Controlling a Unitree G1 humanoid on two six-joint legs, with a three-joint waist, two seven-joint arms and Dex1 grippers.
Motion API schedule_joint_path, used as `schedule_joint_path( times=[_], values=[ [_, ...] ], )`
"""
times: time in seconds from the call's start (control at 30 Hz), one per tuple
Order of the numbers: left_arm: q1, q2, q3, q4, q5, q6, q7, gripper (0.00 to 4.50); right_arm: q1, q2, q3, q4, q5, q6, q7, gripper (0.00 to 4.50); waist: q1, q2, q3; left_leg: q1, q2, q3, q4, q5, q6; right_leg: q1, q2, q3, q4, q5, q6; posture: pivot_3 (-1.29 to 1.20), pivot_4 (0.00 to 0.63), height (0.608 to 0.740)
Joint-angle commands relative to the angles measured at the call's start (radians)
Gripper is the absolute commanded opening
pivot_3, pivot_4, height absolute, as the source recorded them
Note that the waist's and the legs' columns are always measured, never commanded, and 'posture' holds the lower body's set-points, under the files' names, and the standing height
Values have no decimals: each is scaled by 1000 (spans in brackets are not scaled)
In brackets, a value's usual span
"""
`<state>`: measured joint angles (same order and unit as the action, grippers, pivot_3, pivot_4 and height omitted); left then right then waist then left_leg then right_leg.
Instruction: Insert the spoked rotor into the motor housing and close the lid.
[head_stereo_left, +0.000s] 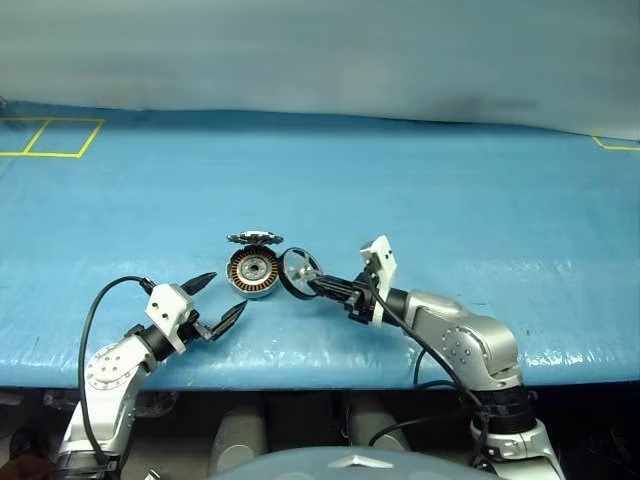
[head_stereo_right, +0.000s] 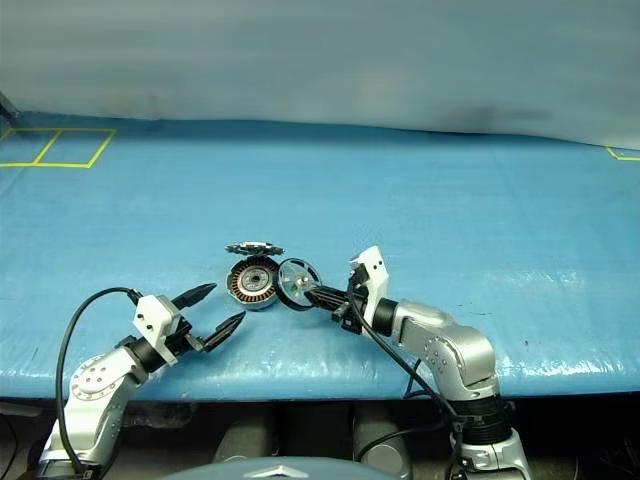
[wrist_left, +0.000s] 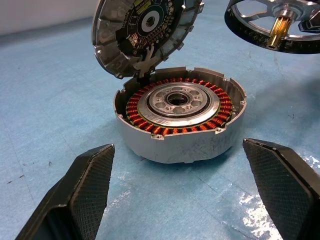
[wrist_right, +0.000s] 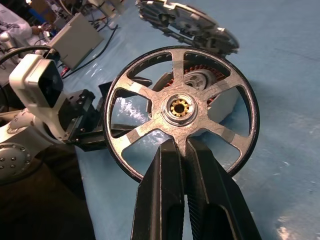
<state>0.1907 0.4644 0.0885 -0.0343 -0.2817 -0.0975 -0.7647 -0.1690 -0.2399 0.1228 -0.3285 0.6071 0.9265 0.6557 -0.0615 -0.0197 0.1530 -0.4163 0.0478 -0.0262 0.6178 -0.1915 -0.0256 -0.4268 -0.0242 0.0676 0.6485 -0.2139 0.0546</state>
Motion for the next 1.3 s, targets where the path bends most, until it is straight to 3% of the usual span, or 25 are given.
schedule_joint_path(
  times=[0.03, 0.67, 1.3],
  values=[
    [-4, -4, 1, -2, 2, -25, -1, 4500, -30, 19, 19, -35, 34, -9, 6, 13, 0, 0, 0, 0, 0, 0, 0, 0, 0, 0, 0, 0, 0, 0, 0, 0, 150, 740],
    [28, 2, 13, -18, 10, -43, 17, 4500, -238, 196, 53, 303, -81, -102, -91, 13, -3, 0, 0, 0, 0, 0, 0, 0, 0, 0, 0, 0, 0, 0, 0, 0, 150, 740],
    [29, 7, 14, -16, 15, -51, 29, 4500, -231, 205, 120, 340, -174, -157, -106, 13, -5, 0, 0, 0, 0, 0, 0, 0, 0, 0, 0, 0, 0, 0, 0, 0, 150, 740]
  ],
)
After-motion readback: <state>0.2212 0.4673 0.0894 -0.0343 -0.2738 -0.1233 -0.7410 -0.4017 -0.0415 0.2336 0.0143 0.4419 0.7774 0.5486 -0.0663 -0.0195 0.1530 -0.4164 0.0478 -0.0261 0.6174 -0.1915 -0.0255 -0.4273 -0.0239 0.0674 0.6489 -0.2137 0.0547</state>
